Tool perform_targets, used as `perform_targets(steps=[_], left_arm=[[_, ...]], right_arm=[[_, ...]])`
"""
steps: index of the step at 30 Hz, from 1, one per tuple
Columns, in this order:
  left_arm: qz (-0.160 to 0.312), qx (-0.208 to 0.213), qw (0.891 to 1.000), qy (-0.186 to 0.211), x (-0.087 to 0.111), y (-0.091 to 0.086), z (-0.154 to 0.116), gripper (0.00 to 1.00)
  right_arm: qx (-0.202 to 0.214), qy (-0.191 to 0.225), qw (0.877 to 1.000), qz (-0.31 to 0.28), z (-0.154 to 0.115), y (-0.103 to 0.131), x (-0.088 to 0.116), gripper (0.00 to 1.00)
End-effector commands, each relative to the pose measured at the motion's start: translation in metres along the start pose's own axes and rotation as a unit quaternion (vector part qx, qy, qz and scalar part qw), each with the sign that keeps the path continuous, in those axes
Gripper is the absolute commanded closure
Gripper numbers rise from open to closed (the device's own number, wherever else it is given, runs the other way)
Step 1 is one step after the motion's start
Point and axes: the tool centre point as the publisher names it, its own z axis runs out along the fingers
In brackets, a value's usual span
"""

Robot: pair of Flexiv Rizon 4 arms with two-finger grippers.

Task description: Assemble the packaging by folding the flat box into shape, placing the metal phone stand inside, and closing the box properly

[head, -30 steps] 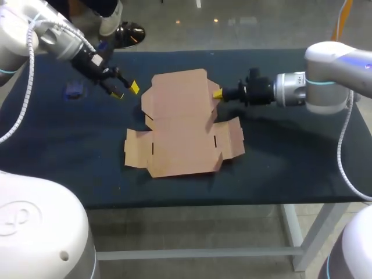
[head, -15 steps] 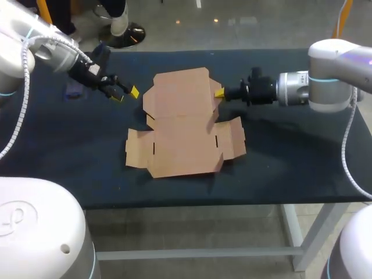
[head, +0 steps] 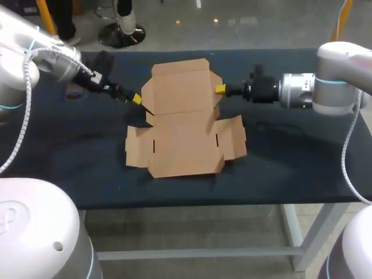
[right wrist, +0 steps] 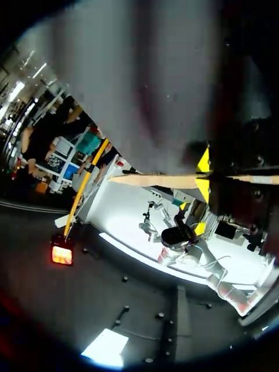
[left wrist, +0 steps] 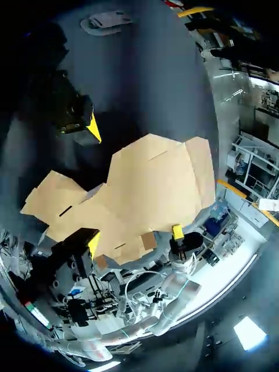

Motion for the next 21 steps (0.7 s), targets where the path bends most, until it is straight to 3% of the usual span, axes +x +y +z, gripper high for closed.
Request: perform_targets(steps=[1, 17, 21], left_arm=[[0.021, 0.018, 1.0, 0.004, -0.001, 0.001, 0.0, 0.0], [0.106, 0.093, 0.99, 0.031, -0.033, -0.042, 0.014, 0.0], [0.143, 0.113, 0.981, 0.07, -0.036, -0.052, 0.017, 0.0]], right_arm=[[-0.016, 0.019, 1.0, -0.013, -0.009, -0.003, 0.004, 1.0], [-0.046, 0.077, 0.992, -0.086, -0.014, 0.004, 0.024, 1.0], [-0.052, 0.085, 0.99, -0.097, -0.014, 0.004, 0.026, 1.0]])
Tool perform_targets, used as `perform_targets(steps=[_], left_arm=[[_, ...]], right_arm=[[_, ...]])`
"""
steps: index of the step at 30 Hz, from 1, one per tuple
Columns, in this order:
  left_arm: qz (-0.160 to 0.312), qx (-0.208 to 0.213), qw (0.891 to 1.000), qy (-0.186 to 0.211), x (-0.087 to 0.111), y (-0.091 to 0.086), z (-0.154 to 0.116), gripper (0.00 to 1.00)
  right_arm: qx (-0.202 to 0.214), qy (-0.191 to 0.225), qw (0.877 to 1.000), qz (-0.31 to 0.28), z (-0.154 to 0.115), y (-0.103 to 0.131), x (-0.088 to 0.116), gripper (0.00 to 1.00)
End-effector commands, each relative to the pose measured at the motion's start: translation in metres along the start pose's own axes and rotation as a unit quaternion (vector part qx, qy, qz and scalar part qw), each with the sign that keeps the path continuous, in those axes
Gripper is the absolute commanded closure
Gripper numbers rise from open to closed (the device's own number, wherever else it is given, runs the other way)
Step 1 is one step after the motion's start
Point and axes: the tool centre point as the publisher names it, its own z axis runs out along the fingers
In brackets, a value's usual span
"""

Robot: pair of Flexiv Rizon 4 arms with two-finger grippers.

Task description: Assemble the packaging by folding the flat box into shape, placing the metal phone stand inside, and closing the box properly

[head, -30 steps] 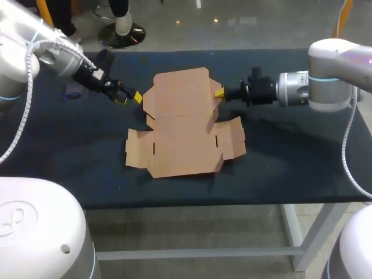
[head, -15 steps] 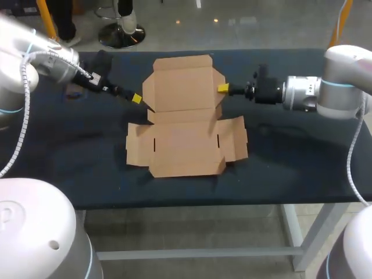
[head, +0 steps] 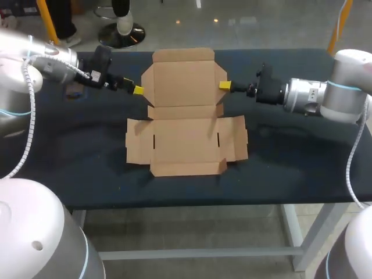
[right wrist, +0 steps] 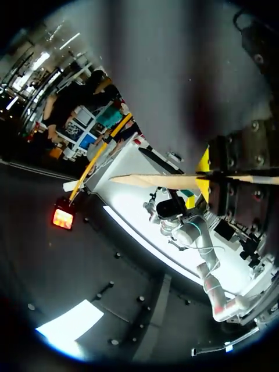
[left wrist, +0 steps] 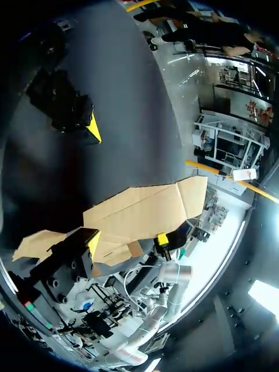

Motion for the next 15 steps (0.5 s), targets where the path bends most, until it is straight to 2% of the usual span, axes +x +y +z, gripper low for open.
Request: perform_targets(steps=[1, 4, 15], left_arm=[[0.03, 0.024, 0.998, 0.059, -0.0116, -0.0044, 0.0069, 0.0], [0.057, 0.027, 0.991, 0.114, -0.0115, -0.0102, 0.0079, 0.0], [0.062, 0.025, 0.991, 0.12, -0.0084, -0.0104, 0.009, 0.0]], right_arm=[[-0.009, 0.021, 1.0, -0.008, -0.0014, -0.0006, -0.0034, 1.0], [-0.011, 0.024, 1.0, -0.012, -0.0012, 0.0001, -0.0037, 1.0], [-0.017, 0.025, 0.999, -0.033, 0.004, 0.0045, -0.0072, 1.0]])
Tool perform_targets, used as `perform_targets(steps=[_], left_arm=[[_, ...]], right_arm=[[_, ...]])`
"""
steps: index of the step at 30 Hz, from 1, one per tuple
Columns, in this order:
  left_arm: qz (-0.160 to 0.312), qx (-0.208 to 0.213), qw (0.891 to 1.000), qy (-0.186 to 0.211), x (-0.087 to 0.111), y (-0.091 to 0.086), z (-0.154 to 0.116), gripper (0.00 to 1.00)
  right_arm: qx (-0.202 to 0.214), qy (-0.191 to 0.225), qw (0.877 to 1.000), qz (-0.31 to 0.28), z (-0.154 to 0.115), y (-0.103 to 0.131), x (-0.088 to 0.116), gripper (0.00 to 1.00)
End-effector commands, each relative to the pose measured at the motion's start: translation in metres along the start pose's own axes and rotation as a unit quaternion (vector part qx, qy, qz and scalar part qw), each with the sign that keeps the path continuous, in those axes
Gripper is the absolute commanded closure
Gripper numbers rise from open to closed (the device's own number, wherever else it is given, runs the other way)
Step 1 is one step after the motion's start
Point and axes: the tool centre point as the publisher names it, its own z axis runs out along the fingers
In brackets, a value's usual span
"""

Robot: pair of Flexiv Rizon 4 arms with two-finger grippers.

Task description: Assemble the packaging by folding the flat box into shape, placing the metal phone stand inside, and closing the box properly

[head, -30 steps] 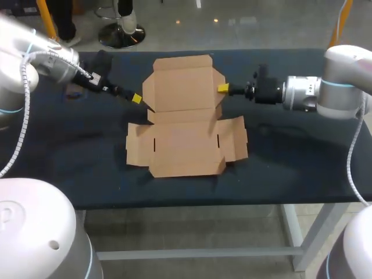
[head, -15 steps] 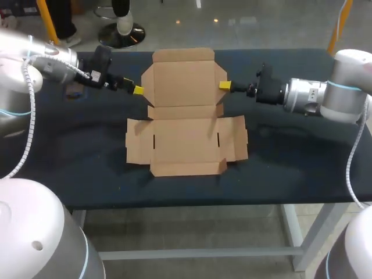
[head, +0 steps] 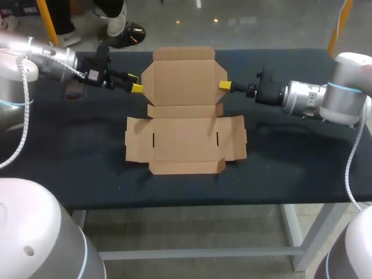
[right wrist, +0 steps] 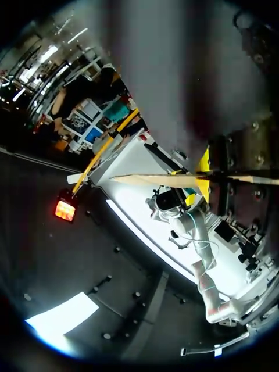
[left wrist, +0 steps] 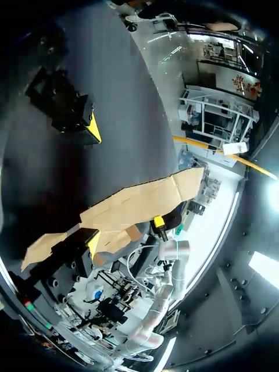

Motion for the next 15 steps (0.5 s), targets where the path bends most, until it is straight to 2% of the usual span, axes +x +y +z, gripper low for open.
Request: perform_targets(steps=[1, 3, 15], left_arm=[[0.011, 0.007, 0.999, 0.041, 0.002, -0.001, 0.002, 0.0], [0.022, 0.02, 0.997, 0.067, 0.007, -0.003, 0.003, 0.0], [0.039, 0.038, 0.994, 0.093, 0.013, -0.022, 0.03, 0.0]], right_arm=[[0.0, 0.01, 1.0, -0.007, 0.004, 0.002, -0.005, 1.0], [0.001, 0.012, 1.0, -0.013, 0.006, 0.003, -0.006, 1.0], [-0.016, 0.022, 0.999, -0.037, 0.011, 0.01, -0.005, 1.0]])
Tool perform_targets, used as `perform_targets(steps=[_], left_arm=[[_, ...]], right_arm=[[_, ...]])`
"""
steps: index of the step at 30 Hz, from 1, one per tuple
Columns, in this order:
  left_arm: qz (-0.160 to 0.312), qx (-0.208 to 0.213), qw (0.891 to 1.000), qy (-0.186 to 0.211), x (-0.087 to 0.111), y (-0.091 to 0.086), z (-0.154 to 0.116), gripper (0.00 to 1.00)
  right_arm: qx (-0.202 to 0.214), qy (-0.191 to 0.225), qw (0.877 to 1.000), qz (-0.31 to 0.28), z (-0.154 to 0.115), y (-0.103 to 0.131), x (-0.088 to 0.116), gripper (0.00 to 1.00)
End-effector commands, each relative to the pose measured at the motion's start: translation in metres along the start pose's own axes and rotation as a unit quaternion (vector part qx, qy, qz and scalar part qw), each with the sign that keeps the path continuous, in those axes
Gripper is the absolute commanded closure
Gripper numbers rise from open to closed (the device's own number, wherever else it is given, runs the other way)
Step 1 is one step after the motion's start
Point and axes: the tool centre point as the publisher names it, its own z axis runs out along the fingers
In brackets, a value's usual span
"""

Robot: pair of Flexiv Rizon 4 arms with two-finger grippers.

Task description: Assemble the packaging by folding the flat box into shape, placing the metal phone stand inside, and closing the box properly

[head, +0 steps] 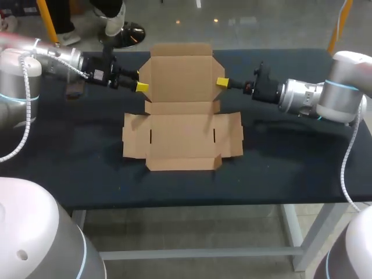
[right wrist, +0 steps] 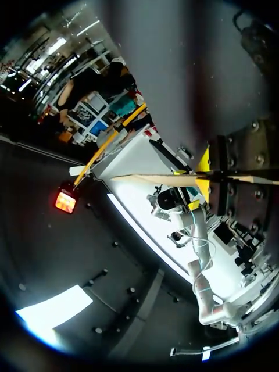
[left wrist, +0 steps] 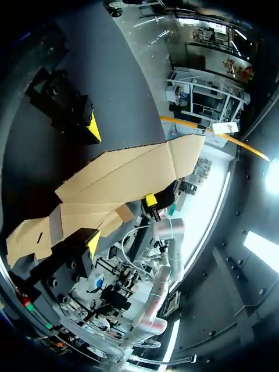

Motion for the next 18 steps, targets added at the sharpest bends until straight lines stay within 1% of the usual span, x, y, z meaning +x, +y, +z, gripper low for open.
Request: perform_targets(steps=[1, 3, 5, 6, 7, 9, 10, 11, 12, 18], left_arm=[[0.006, 0.002, 1.0, 0.031, -0.007, -0.004, 0.012, 0.03], [0.01, 0.005, 0.999, 0.037, -0.008, -0.007, 0.016, 0.06], [0.012, 0.006, 0.999, 0.04, -0.008, -0.008, 0.021, 0.11], [0.015, 0.009, 0.999, 0.046, -0.008, -0.009, 0.023, 0.22], [0.016, 0.01, 0.999, 0.05, -0.008, -0.009, 0.024, 0.27], [0.025, 0.025, 0.997, 0.066, -0.009, -0.009, 0.026, 0.3], [0.028, 0.029, 0.997, 0.069, -0.009, -0.009, 0.027, 0.35], [0.031, 0.033, 0.997, 0.069, -0.009, -0.009, 0.028, 0.46], [0.035, 0.037, 0.996, 0.074, -0.009, -0.009, 0.029, 0.5], [0.043, 0.042, 0.995, 0.081, -0.01, -0.012, 0.035, 0.54]], right_arm=[[-0.005, 0.008, 1.0, -0.006, 0.002, 0.001, -0.004, 1.0], [-0.005, 0.01, 1.0, -0.009, 0.003, 0.003, -0.004, 1.0], [-0.006, 0.012, 1.0, -0.013, 0.005, 0.004, -0.005, 1.0], [-0.006, 0.012, 1.0, -0.014, 0.006, 0.004, -0.005, 1.0], [-0.007, 0.013, 1.0, -0.015, 0.006, 0.005, -0.005, 1.0], [-0.011, 0.017, 1.0, -0.018, 0.007, 0.006, -0.005, 1.0], [-0.013, 0.019, 1.0, -0.019, 0.007, 0.007, -0.005, 1.0], [-0.014, 0.02, 0.999, -0.02, 0.007, 0.007, -0.005, 1.0], [-0.015, 0.02, 0.999, -0.022, 0.008, 0.008, -0.004, 1.0], [-0.018, 0.023, 0.999, -0.027, 0.009, 0.01, -0.003, 1.0]])
